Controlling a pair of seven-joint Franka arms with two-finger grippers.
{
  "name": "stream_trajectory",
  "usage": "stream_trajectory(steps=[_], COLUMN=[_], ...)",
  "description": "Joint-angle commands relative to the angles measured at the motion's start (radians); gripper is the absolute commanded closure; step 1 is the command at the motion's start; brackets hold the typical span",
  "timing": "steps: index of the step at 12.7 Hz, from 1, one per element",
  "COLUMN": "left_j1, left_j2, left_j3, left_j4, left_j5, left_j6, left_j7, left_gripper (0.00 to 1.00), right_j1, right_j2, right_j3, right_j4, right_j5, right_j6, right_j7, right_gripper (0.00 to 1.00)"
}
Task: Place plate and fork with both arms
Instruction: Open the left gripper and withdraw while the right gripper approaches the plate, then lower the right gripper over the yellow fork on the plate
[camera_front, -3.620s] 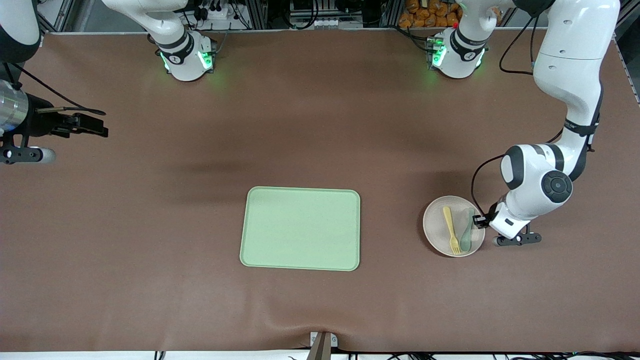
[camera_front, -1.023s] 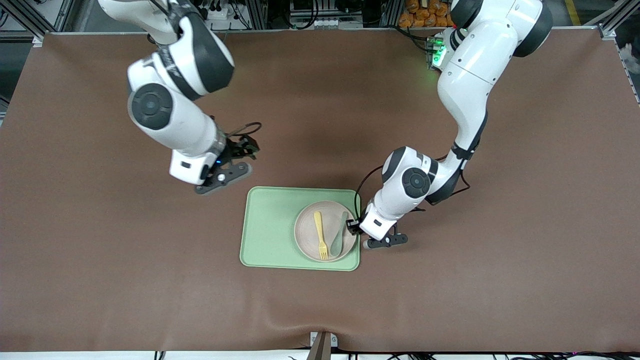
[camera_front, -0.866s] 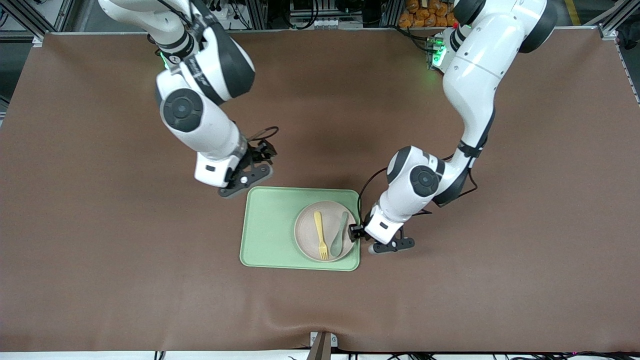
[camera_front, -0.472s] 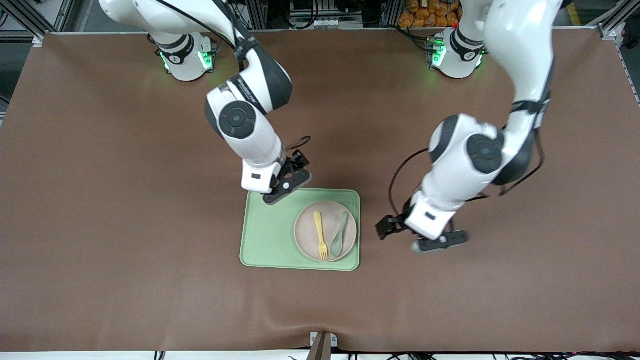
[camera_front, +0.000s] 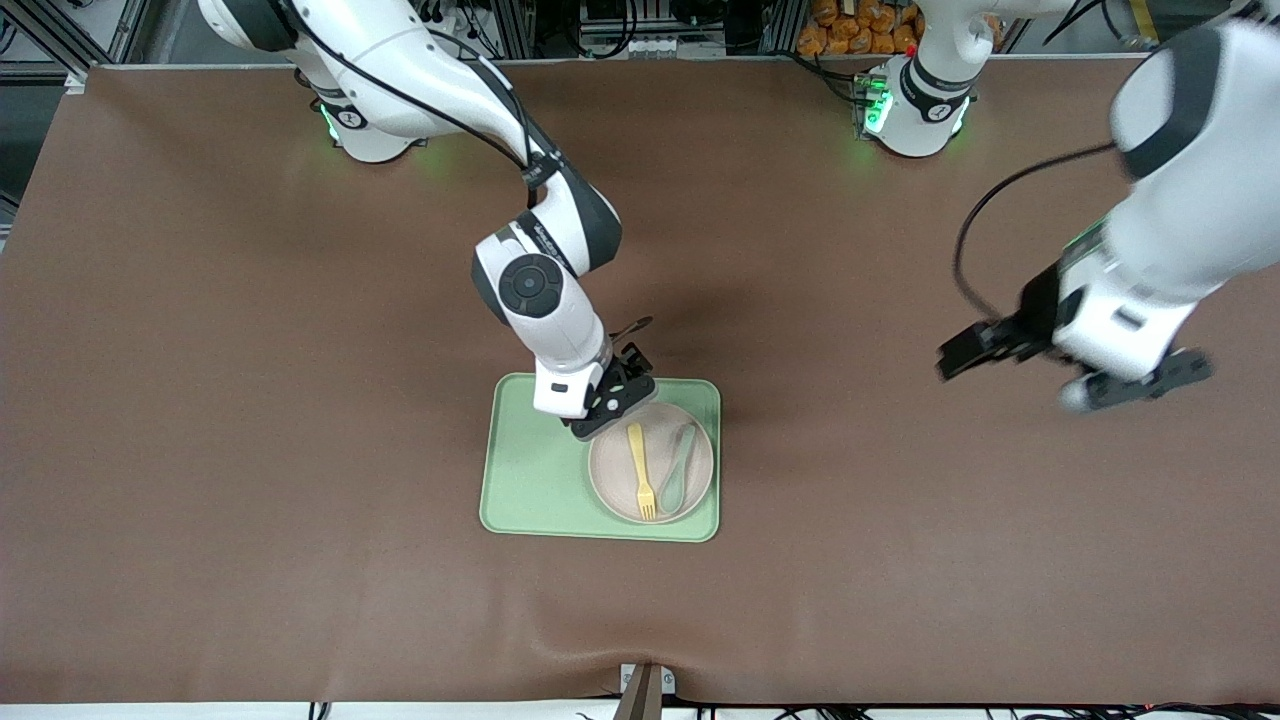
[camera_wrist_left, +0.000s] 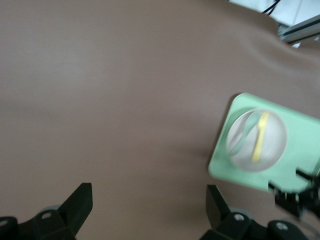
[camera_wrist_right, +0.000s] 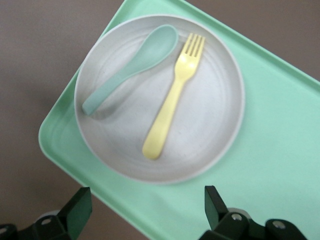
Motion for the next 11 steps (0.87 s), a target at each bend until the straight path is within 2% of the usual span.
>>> stream_trajectory(steps=[1, 4, 7, 9, 11], left_j1=[0.075, 0.083, 0.116, 0.017, -0.005], left_j2=[-0.101, -0.145, -0.181, -0.181, -0.181], left_j3=[-0.007, -0.008, 0.009, 0.138, 0.167], left_j4=[-0.046, -0.041, -0.052, -0.047, -0.047], left_j5=[-0.002, 0.069, 0.082, 0.080, 0.084], left_j6=[-0.088, -0.093, -0.096, -0.165, -0.166], left_j7=[0.066, 0.095, 0.179, 0.204, 0.207], left_gripper=[0.00, 0.00, 0.00, 0.00, 0.00], right_j1=[0.013, 0.011, 0.008, 0.011, 0.011], right_j2=[0.119, 0.181, 0.198, 0.215, 0.222], right_j3=[-0.008, -0.012, -0.012, -0.012, -0.012], right_j4=[0.139, 0.208, 0.214, 0.213, 0.213], right_j5=[-0.007, -0.010, -0.010, -0.010, -0.012], right_j6=[0.033, 0.036, 0.045, 0.088, 0.094], right_j7=[-0.028, -0.028, -0.026, -0.023, -0.022], right_gripper=[0.00, 0.00, 0.00, 0.00, 0.00])
